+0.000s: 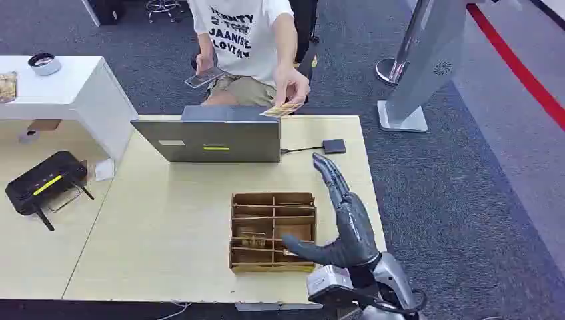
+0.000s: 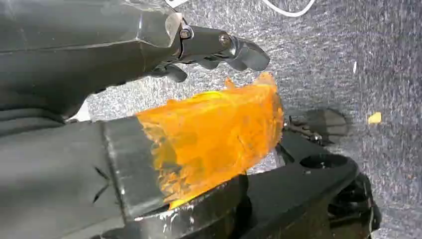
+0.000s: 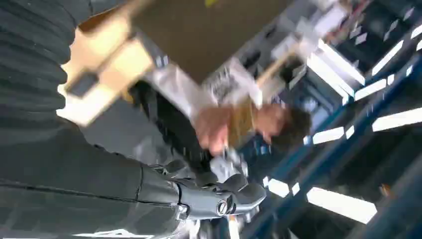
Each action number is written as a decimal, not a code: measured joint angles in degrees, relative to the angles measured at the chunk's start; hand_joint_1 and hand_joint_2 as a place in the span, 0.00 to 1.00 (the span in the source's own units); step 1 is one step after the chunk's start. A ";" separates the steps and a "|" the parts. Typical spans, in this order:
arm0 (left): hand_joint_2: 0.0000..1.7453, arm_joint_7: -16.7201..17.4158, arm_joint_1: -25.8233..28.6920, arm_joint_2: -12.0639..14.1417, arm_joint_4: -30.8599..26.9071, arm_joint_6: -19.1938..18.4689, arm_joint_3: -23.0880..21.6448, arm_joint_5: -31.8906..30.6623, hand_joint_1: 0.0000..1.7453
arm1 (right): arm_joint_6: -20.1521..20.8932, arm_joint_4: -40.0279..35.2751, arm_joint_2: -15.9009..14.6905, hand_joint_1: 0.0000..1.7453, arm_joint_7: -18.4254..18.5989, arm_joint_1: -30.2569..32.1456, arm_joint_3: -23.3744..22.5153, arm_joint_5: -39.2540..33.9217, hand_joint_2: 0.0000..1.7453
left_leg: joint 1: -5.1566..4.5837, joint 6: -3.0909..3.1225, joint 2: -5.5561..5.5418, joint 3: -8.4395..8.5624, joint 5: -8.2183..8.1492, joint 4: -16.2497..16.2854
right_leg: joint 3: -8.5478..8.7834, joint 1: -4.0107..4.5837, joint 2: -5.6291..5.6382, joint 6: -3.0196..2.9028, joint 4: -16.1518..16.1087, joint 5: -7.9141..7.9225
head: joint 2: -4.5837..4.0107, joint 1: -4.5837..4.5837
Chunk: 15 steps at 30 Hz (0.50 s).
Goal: Pass the card to the sensor for recognition and then transmit it.
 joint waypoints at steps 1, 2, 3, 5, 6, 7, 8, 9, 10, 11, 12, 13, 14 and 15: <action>0.00 0.11 -0.01 0.00 0.00 -0.04 0.00 -0.13 0.00 | -1.10 -0.07 0.28 0.00 0.48 -0.59 0.00 1.50 1.00 | 0.00 0.00 0.00 0.00 0.00 0.00 | 0.01 0.00 0.00 0.00 0.00 0.00 | 0.00 0.00; 0.00 0.20 0.00 -0.02 0.00 -0.04 0.00 -0.15 0.00 | -1.56 -0.09 0.53 0.00 0.76 -1.02 0.02 2.04 1.00 | 0.00 0.00 0.00 0.01 0.00 0.00 | 0.01 0.00 0.00 0.00 0.00 0.00 | 0.00 0.00; 0.00 0.33 0.00 -0.04 0.00 -0.04 0.00 -0.15 0.00 | -1.72 -0.09 0.75 0.00 1.01 -1.32 0.02 2.35 1.00 | 0.00 0.00 -0.01 0.01 0.00 0.00 | 0.01 0.00 -0.01 0.00 0.00 0.00 | 0.00 0.00; 0.00 0.42 0.01 -0.15 0.00 -0.04 0.00 -0.22 0.00 | -2.26 -0.09 1.05 0.00 1.29 -1.69 0.07 3.25 1.00 | 0.00 0.00 -0.01 0.01 0.00 0.00 | 0.01 0.00 -0.01 0.00 0.00 0.00 | 0.00 0.00; 0.00 0.44 0.01 -0.17 0.00 -0.04 0.00 -0.33 0.00 | -3.11 -0.09 1.16 0.00 1.53 -1.89 0.11 4.44 1.00 | 0.00 0.00 -0.01 0.00 0.00 0.00 | 0.01 0.00 -0.01 0.00 0.00 0.00 | 0.00 0.00; 0.00 0.48 0.01 -0.24 0.00 -0.04 0.00 -0.46 0.00 | -4.50 -0.07 1.31 0.00 1.92 -2.14 0.13 6.16 1.00 | 0.00 0.00 -0.01 0.00 0.00 0.00 | 0.01 0.00 -0.01 0.00 0.00 0.00 | 0.00 0.00; 0.00 0.57 0.00 -0.26 0.00 -0.09 0.00 -0.55 0.00 | -5.52 -0.04 1.44 0.00 2.50 -2.44 0.15 7.65 1.00 | 0.00 0.00 -0.01 0.00 0.00 0.00 | 0.01 0.00 -0.01 0.00 0.00 0.00 | 0.00 0.00; 0.00 0.61 -0.02 -0.28 0.00 -0.13 0.00 -0.78 0.00 | -6.91 0.06 1.70 0.00 3.43 -3.00 0.20 9.92 1.00 | 0.00 0.00 0.00 0.00 0.00 0.00 | 0.01 0.00 0.00 0.00 0.00 0.01 | 0.00 0.00; 0.00 0.83 -0.10 -0.28 0.00 -0.13 0.00 -1.07 0.00 | -7.98 0.35 2.01 0.00 4.11 -3.74 0.20 11.91 1.00 | 0.00 0.00 0.00 0.01 0.00 0.00 | 0.00 0.00 0.00 0.00 0.00 0.00 | 0.00 0.00; 0.00 1.01 -0.18 -0.31 0.00 -0.13 -0.02 -1.20 0.00 | -8.60 0.61 2.23 0.00 4.73 -4.37 0.22 13.09 1.00 | 0.01 0.00 0.00 0.01 0.00 0.00 | 0.01 0.00 0.00 0.00 0.00 0.00 | 0.00 0.00; 0.00 1.12 -0.25 -0.31 0.00 -0.15 -0.07 -1.42 0.00 | -9.30 1.16 2.47 0.00 5.23 -4.95 0.20 14.55 1.00 | 0.01 0.00 -0.01 0.01 0.00 0.00 | 0.01 0.00 -0.01 0.00 0.00 0.00 | 0.00 0.00; 0.00 1.25 -0.29 -0.33 0.00 -0.20 -0.15 -1.55 0.00 | -10.00 1.94 2.73 0.00 5.60 -5.47 0.20 16.33 1.00 | 0.01 0.00 -0.01 0.01 0.00 0.00 | 0.01 0.00 -0.01 0.00 0.00 0.00 | 0.00 0.00; 0.00 1.33 -0.30 -0.33 0.00 -0.22 -0.26 -1.70 0.00 | -10.57 2.69 2.91 0.00 5.95 -6.03 0.20 17.85 1.00 | 0.01 0.00 -0.01 0.01 0.00 0.00 | 0.01 0.00 -0.01 0.00 0.00 0.00 | 0.00 0.00; 0.00 1.60 -0.34 -0.33 0.00 -0.26 -0.42 -1.90 0.00 | -11.05 3.46 3.15 0.00 6.32 -6.66 0.17 19.36 1.00 | 0.01 0.00 0.00 0.01 0.01 0.00 | 0.01 0.00 0.00 -0.01 0.01 0.01 | 0.00 0.00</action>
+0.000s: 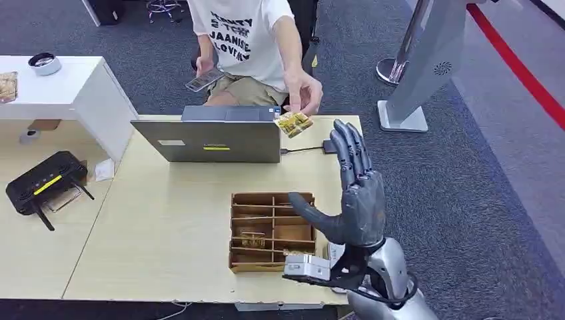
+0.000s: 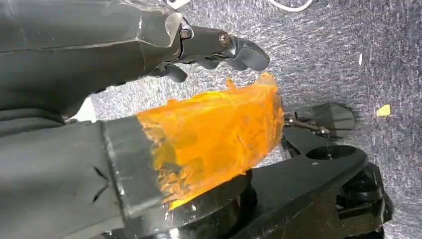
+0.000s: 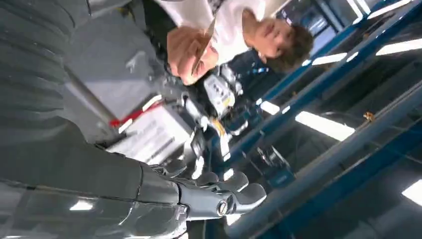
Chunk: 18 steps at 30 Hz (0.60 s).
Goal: Pass the card to the sensor for recognition and then transmit it.
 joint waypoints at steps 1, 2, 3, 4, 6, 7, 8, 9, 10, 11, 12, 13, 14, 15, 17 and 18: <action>0.00 0.20 -0.08 0.00 0.00 -0.06 -0.09 -0.26 0.00 | -0.48 0.97 0.30 0.00 0.50 -0.78 -0.02 1.71 1.00 | 0.00 0.00 0.00 0.00 0.00 0.00 | 0.00 0.00 0.00 0.00 0.00 0.00 | 0.00 0.00; 0.00 0.30 -0.20 0.00 0.00 -0.33 -0.17 -0.46 0.00 | -0.68 1.88 0.70 0.00 0.96 -1.68 -0.04 3.04 1.00 | 0.00 0.00 0.00 0.00 0.00 0.00 | 0.00 0.00 0.00 0.00 0.00 0.00 | 0.00 0.00; 0.00 0.61 -0.31 -0.02 0.00 -0.50 -0.30 -0.66 0.00 | -0.72 2.95 0.98 0.00 1.51 -2.65 -0.04 4.35 1.00 | 0.00 0.00 0.00 0.01 0.01 0.00 | 0.00 0.00 0.00 -0.01 0.00 0.01 | 0.00 0.00; 0.00 0.83 -0.42 -0.02 0.00 -0.57 -0.50 -0.79 0.00 | -0.72 4.16 1.38 0.00 2.08 -3.67 -0.04 5.75 1.00 | 0.00 0.00 0.00 0.01 0.01 0.00 | 0.01 0.00 0.00 -0.01 0.01 0.01 | 0.00 0.00; 0.00 1.27 -0.70 -0.02 0.00 -0.88 -1.00 -1.14 0.00 | -0.70 6.56 2.14 0.00 3.06 -5.59 -0.04 8.54 1.00 | 0.00 -0.01 -0.01 0.02 0.02 0.00 | 0.02 0.00 -0.01 -0.01 0.02 0.01 | 0.00 0.02; 0.00 1.35 -0.83 -0.02 0.00 -1.03 -1.26 -1.29 0.00 | -0.72 7.79 2.47 0.00 3.45 -6.60 0.00 9.86 1.00 | 0.00 -0.01 -0.01 0.02 0.02 0.00 | 0.02 0.00 -0.01 -0.01 0.02 0.01 | 0.00 0.00; 0.00 1.40 -0.98 -0.02 0.00 -1.11 -1.57 -1.42 0.00 | -0.72 9.28 2.84 0.00 3.91 -7.54 0.04 11.44 1.00 | 0.00 -0.01 -0.01 0.02 0.02 0.00 | 0.02 0.00 -0.01 -0.01 0.02 0.01 | 0.00 0.00; 0.00 1.48 -1.12 -0.02 0.00 -1.24 -1.70 -1.51 0.00 | -0.72 10.63 3.17 0.00 4.39 -8.46 0.09 12.62 1.00 | 0.00 -0.01 -0.01 0.02 0.02 0.00 | 0.02 0.00 -0.01 -0.01 0.03 0.01 | 0.00 0.00; 0.00 1.70 -1.23 -0.02 0.00 -1.38 -1.92 -1.62 0.00 | -0.70 11.96 3.50 0.00 4.77 -9.33 0.11 13.86 1.00 | 0.00 -0.01 -0.01 0.02 0.02 0.00 | 0.02 0.00 -0.01 -0.01 0.03 0.01 | 0.00 0.00; 0.00 1.88 -1.30 -0.02 0.00 -1.55 -2.10 -1.64 0.00 | -0.68 13.16 3.78 0.00 5.11 -10.17 0.20 14.99 1.00 | 0.00 -0.01 -0.01 0.02 0.02 0.00 | 0.02 0.00 -0.01 -0.01 0.03 0.01 | 0.00 0.02; 0.00 1.90 -1.31 -0.02 0.00 -1.60 -2.33 -1.66 0.00 | -0.63 14.17 4.02 0.00 5.44 -10.99 0.31 15.65 1.00 | 0.00 -0.01 -0.01 0.03 0.02 0.01 | 0.01 0.00 0.00 -0.01 0.03 0.01 | 0.00 0.00; 0.00 1.94 -1.34 -0.02 0.00 -1.62 -2.49 -1.66 0.00 | -0.61 15.45 4.31 0.00 5.68 -11.56 0.44 16.23 1.00 | 0.00 -0.01 -0.01 0.02 0.02 0.01 | 0.01 0.00 -0.01 -0.01 0.03 0.01 | 0.00 0.00; 0.00 1.99 -1.35 -0.02 0.00 -1.70 -2.73 -1.66 0.00 | -0.61 16.47 4.50 0.00 5.83 -11.97 0.52 16.52 1.00 | 0.00 -0.01 -0.02 0.02 0.02 0.01 | 0.01 0.00 -0.02 -0.01 0.03 0.01 | 0.00 0.02; 0.00 2.01 -1.35 0.00 0.00 -1.75 -2.89 -1.66 0.00 | -0.61 17.27 4.70 0.00 5.90 -12.30 0.68 16.65 1.00 | 0.00 -0.01 -0.03 0.01 0.02 0.01 | 0.01 0.00 -0.02 -0.01 0.03 0.01 | 0.00 0.00; 0.00 2.01 -1.35 -0.02 0.00 -1.75 -2.97 -1.66 0.00 | -0.63 18.34 4.96 0.00 6.03 -12.80 0.83 16.71 1.00 | 0.00 -0.01 -0.02 0.01 0.01 0.01 | 0.00 0.00 -0.02 -0.01 0.03 0.01 | 0.00 0.00; 0.00 2.03 -1.36 -0.02 0.00 -1.75 -2.99 -1.66 0.00 | -0.63 18.77 5.05 0.00 6.03 -13.04 0.87 16.74 1.00 | 0.00 -0.01 -0.02 0.00 0.01 0.01 | 0.00 0.00 -0.01 -0.01 0.03 0.01 | 0.00 0.00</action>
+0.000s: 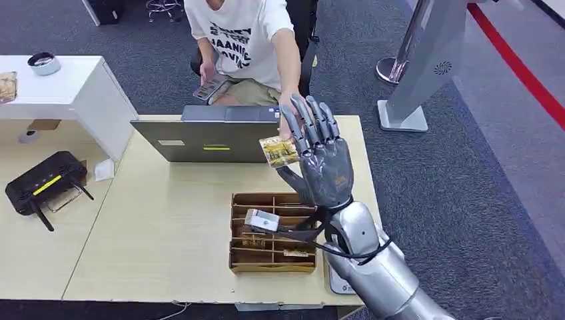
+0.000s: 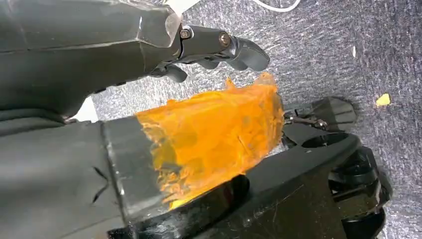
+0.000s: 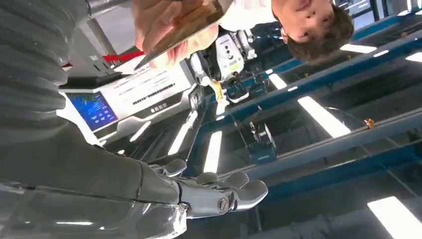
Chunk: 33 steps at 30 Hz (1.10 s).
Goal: Pass the card to the sensor for recognition and then transmit it.
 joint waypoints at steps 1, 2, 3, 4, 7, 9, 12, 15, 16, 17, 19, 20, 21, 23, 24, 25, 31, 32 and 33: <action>0.00 0.00 -0.01 0.00 0.00 0.00 -0.02 0.00 0.00 | 0.00 0.35 0.07 0.00 0.00 -0.17 0.04 0.00 1.00 | 0.00 0.00 0.00 0.00 0.00 0.00 | 0.00 0.00 0.00 0.00 0.00 0.00 | 0.00 0.02; 0.00 0.00 -0.01 0.02 0.00 0.00 -0.04 0.00 0.00 | 0.00 0.72 0.15 0.00 0.00 -0.28 0.07 0.00 1.00 | 0.00 0.00 0.00 0.00 0.00 0.00 | 0.00 0.00 -0.01 0.00 0.00 0.00 | 0.00 0.02; 0.00 0.00 0.00 0.02 0.00 0.00 -0.09 0.00 0.00 | 0.00 0.98 0.24 0.00 0.02 -0.35 0.11 0.19 1.00 | 0.00 0.00 -0.01 0.00 0.00 0.00 | 0.00 0.00 -0.01 0.00 0.00 0.00 | 0.00 0.00; 0.00 0.04 0.00 0.00 0.00 0.00 -0.09 0.00 0.00 | 0.02 1.22 0.28 0.00 0.18 -0.44 0.17 0.59 1.00 | 0.00 0.00 -0.01 0.00 0.00 0.00 | 0.00 0.00 -0.01 0.00 0.00 0.00 | 0.00 0.00; 0.00 0.17 -0.01 0.02 0.00 -0.18 -0.33 0.00 0.00 | 0.28 2.55 0.28 1.00 0.90 -1.08 0.44 1.79 1.00 | 0.00 0.00 0.00 0.00 0.00 0.00 | 0.00 0.00 0.00 0.00 0.00 0.00 | 0.00 0.00; 0.00 0.24 -0.01 0.02 0.00 -0.22 -0.35 0.00 0.00 | 0.28 3.67 0.28 1.00 1.35 -1.55 0.61 2.18 1.00 | -0.01 0.00 0.00 0.00 0.00 0.00 | 0.00 0.00 -0.01 0.00 0.00 0.00 | 0.00 0.00; 0.00 0.24 -0.01 0.02 0.00 -0.28 -0.37 0.02 0.00 | 0.31 4.55 0.31 1.00 1.66 -1.83 0.70 2.27 1.00 | 0.00 0.00 -0.01 0.01 0.00 0.00 | 0.00 0.00 -0.01 0.00 0.00 0.00 | 0.00 0.00; 0.00 0.24 -0.01 0.02 0.00 -0.35 -0.39 0.02 0.00 | 0.31 5.26 0.31 1.00 1.75 -2.08 0.74 2.27 1.00 | 0.00 0.00 0.00 0.01 0.00 0.00 | 0.00 0.00 -0.01 0.00 0.00 0.00 | 0.00 0.00; 0.00 0.26 -0.01 0.02 0.00 -0.35 -0.39 0.02 0.00 | 0.31 5.44 0.33 1.00 1.75 -2.13 0.76 2.27 1.00 | 0.00 0.00 0.00 0.01 0.00 0.00 | 0.00 0.00 -0.01 0.00 0.00 0.00 | 0.00 0.00; 0.00 0.26 -0.01 0.02 0.00 -0.35 -0.39 0.02 0.00 | 0.31 5.57 0.33 1.00 1.75 -2.15 0.79 2.27 1.00 | 0.00 0.00 -0.01 0.00 0.00 0.00 | 0.00 0.00 -0.01 0.00 0.00 0.00 | 0.00 0.00; 0.00 0.26 -0.01 0.02 0.00 -0.35 -0.39 0.02 0.00 | 0.31 5.90 0.35 1.00 1.75 -2.22 0.81 2.27 1.00 | 0.00 0.00 -0.01 0.00 0.00 0.00 | 0.00 0.00 -0.01 0.00 0.00 0.00 | 0.00 0.00; 0.00 0.26 -0.01 0.02 0.00 -0.37 -0.39 0.04 0.00 | 0.31 5.99 0.35 1.00 1.75 -2.22 0.81 2.27 1.00 | 0.00 0.00 -0.01 0.00 0.00 0.00 | 0.00 0.00 -0.01 0.00 0.00 0.00 | 0.00 0.00; 0.00 0.26 -0.01 0.02 0.00 -0.37 -0.39 0.09 0.00 | 0.31 6.05 0.37 1.00 1.75 -2.21 0.81 2.27 1.00 | 0.00 0.00 0.00 0.00 0.00 0.00 | 0.00 0.00 -0.01 0.00 0.00 0.00 | 0.00 0.00; 0.00 0.26 -0.01 0.02 0.00 -0.37 -0.39 0.20 0.00 | 0.31 6.29 0.37 1.00 1.79 -2.21 0.81 2.19 1.00 | 0.00 0.00 0.00 0.00 0.00 0.00 | 0.00 0.00 -0.01 0.00 0.00 0.00 | 0.00 0.02; 0.00 0.26 0.00 0.02 0.00 -0.37 -0.39 0.28 0.00 | 0.31 6.38 0.37 1.00 1.90 -2.20 0.81 1.99 1.00 | 0.00 0.00 0.00 0.00 0.00 0.00 | 0.00 0.00 -0.01 0.00 0.00 0.00 | 0.00 0.00; 0.00 0.26 0.00 0.04 0.00 -0.37 -0.39 0.35 0.00 | 0.31 6.49 0.37 1.00 1.88 -2.20 0.81 1.81 1.00 | 0.00 0.00 0.00 0.01 0.00 0.00 | 0.00 0.00 0.00 0.00 0.00 0.00 | 0.00 0.00; 0.00 0.26 0.00 0.09 0.00 -0.37 -0.41 0.63 0.00 | 0.44 6.82 0.37 1.00 1.81 -2.11 0.81 1.09 1.00 | 0.00 0.00 0.00 0.01 0.00 0.00 | -0.01 0.00 0.00 0.00 0.00 0.00 | 0.00 0.00; 0.00 0.26 0.01 0.09 0.00 -0.37 -0.42 0.68 0.00 | 0.44 6.82 0.37 1.00 1.79 -2.10 0.81 1.07 1.00 | 0.00 0.00 0.00 0.01 0.00 0.00 | -0.01 0.00 0.00 0.00 0.00 0.00 | 0.00 0.00; 0.00 0.26 0.01 0.09 0.00 -0.37 -0.41 0.70 0.00 | 0.44 6.84 0.37 1.00 1.79 -2.09 0.81 1.03 1.00 | 0.00 0.00 0.00 0.01 0.00 0.00 | -0.01 0.00 0.00 0.00 0.00 0.00 | 0.00 0.00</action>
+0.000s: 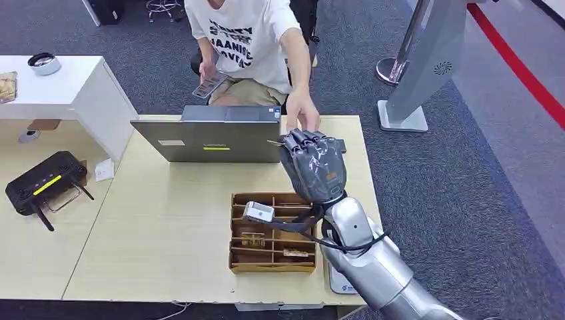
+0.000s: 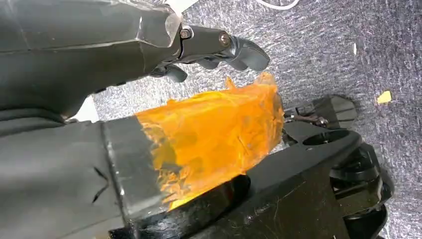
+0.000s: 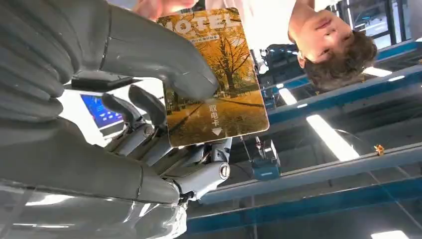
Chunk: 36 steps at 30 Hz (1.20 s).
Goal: Pass the card to the sensor for recognition and then transmit it.
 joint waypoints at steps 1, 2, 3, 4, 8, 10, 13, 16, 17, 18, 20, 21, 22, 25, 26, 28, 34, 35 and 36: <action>0.00 0.00 0.00 0.00 0.00 0.00 0.00 0.00 0.00 | 0.00 0.00 0.00 1.00 0.00 0.00 0.00 -0.02 1.00 | 0.00 0.00 0.00 0.00 0.00 0.00 | 0.00 0.00 0.00 0.00 0.00 0.00 | 0.00 0.00; 0.00 0.00 0.00 0.00 0.00 0.00 0.00 0.00 0.00 | 0.00 0.02 0.00 1.00 0.00 0.00 0.00 -0.02 1.00 | 0.00 0.00 0.00 0.00 0.00 0.00 | 0.00 0.00 0.00 0.00 0.00 0.00 | 0.00 0.00; 0.00 0.00 0.00 0.00 0.00 0.00 0.00 0.00 0.00 | 0.02 0.07 0.02 1.00 0.00 0.00 0.00 -0.02 1.00 | 0.00 0.00 0.00 0.00 0.00 0.00 | 0.00 0.00 0.00 0.00 0.00 0.00 | 0.00 0.00; 0.00 0.00 0.00 0.00 0.00 0.00 0.00 0.00 0.00 | 0.02 0.11 0.02 1.00 0.00 0.01 0.00 -0.02 1.00 | 0.00 0.00 0.00 0.00 0.00 0.00 | 0.00 0.00 0.00 0.00 0.00 0.00 | 0.00 0.00; 0.00 0.00 0.00 0.00 0.00 0.00 -0.07 0.11 0.00 | 0.09 0.35 0.02 1.00 0.00 0.03 0.00 -0.11 1.00 | 0.00 0.00 0.00 0.00 0.00 0.00 | 0.00 0.00 0.00 0.00 0.00 0.00 | 0.00 0.00; 0.00 0.00 0.00 0.00 0.00 0.00 -0.07 0.20 0.00 | 0.09 0.42 0.02 1.00 0.00 0.08 0.00 -0.55 1.00 | 0.00 0.00 0.00 0.00 0.00 0.00 | 0.00 0.00 0.00 0.00 0.00 0.00 | 0.00 0.00; 0.00 0.00 0.02 0.00 0.00 0.02 -0.07 0.39 0.00 | 0.09 0.44 0.04 1.00 -0.37 0.39 -0.02 -1.80 1.00 | 0.00 0.00 0.00 0.00 0.00 0.00 | 0.00 0.00 0.00 0.00 0.00 0.00 | 0.00 0.02; 0.00 -0.02 0.05 0.00 0.00 0.07 -0.07 0.83 0.00 | 0.35 0.22 0.26 1.00 -1.79 1.12 -0.11 -5.80 1.00 | 0.00 0.00 0.00 0.00 0.00 0.00 | 0.00 0.00 0.00 0.00 0.00 0.00 | 0.00 0.00; 0.00 -0.04 0.07 0.02 0.00 0.15 -0.07 1.01 0.00 | 0.88 -0.15 0.42 1.00 -2.69 1.60 -0.20 -8.56 1.00 | 0.00 0.00 0.00 0.00 0.00 0.00 | 0.00 0.00 0.00 0.00 0.00 0.00 | 0.00 0.00; 0.00 -0.13 0.12 0.02 0.00 0.22 -0.07 1.38 0.00 | 2.12 -1.18 0.61 1.00 -4.09 2.39 -0.39 -13.61 1.00 | 0.00 0.00 0.00 0.00 0.00 0.00 | 0.00 0.00 0.00 0.00 0.00 0.00 | 0.00 0.00; 0.00 -0.42 0.35 0.04 0.00 0.42 -0.04 2.08 0.00 | 4.68 -4.40 1.07 1.00 -7.24 4.57 -0.74 -25.37 1.00 | 0.00 0.00 -0.01 -0.02 -0.01 0.00 | -0.02 0.00 -0.01 0.00 0.00 -0.01 | 0.00 -0.02; 0.00 -0.46 0.46 0.07 0.00 0.55 -0.04 2.34 0.00 | 5.49 -6.13 1.18 1.00 -8.55 5.79 -0.87 -29.70 1.00 | 0.00 0.00 -0.01 -0.03 -0.01 0.00 | -0.03 0.00 -0.01 0.01 0.00 -0.02 | 0.00 0.00; 0.00 -0.48 0.59 0.09 0.00 0.61 -0.04 2.51 0.00 | 6.25 -8.36 1.22 1.00 -9.79 7.03 -0.98 -33.96 1.00 | 0.00 0.00 -0.02 -0.04 -0.01 0.00 | -0.04 0.00 -0.01 0.01 0.00 -0.02 | 0.00 0.02; 0.00 -0.61 1.20 0.11 0.00 1.18 -0.04 3.24 0.00 | 9.07 -15.29 1.25 1.00 -12.72 11.48 -1.49 -46.53 1.00 | 0.00 0.00 -0.02 -0.04 -0.04 0.00 | -0.05 0.00 -0.01 -0.02 -0.01 -0.07 | 0.00 0.00; 0.00 -0.81 1.45 0.15 0.00 1.33 -0.02 3.56 0.00 | 9.98 -17.49 1.25 1.00 -13.48 13.10 -1.81 -50.51 1.00 | 0.00 0.00 -0.02 -0.05 -0.05 0.00 | -0.06 0.00 -0.01 -0.02 -0.01 -0.07 | 0.00 0.00; 0.00 -1.07 1.78 0.28 0.00 1.60 0.09 4.09 0.00 | 11.24 -20.92 1.20 1.00 -14.82 15.92 -2.54 -55.63 1.00 | 0.00 -0.01 -0.01 -0.05 -0.06 0.00 | -0.07 0.00 -0.01 -0.02 -0.02 -0.07 | 0.00 0.00; 0.00 -1.62 2.08 0.63 0.00 1.62 0.48 5.59 0.00 | 15.89 -27.58 0.77 1.00 -16.65 22.67 -5.85 -68.18 1.00 | 0.00 0.00 -0.01 -0.04 -0.06 0.00 | -0.05 0.00 -0.01 -0.02 -0.03 -0.07 | 0.00 0.02; 0.00 -1.66 2.10 0.68 0.00 1.62 0.57 5.88 0.00 | 16.61 -28.18 0.74 1.00 -16.74 23.44 -6.49 -69.95 1.00 | -0.01 0.00 -0.01 -0.04 -0.06 0.00 | -0.05 0.00 -0.01 -0.02 -0.03 -0.07 | 0.00 0.00; 0.00 -1.73 2.11 0.79 0.00 1.62 0.66 6.12 0.00 | 17.50 -28.87 0.70 1.00 -16.87 24.37 -7.38 -72.14 1.00 | 0.00 0.00 -0.01 -0.03 -0.05 0.00 | -0.04 0.00 -0.01 -0.02 -0.03 -0.06 | 0.00 0.00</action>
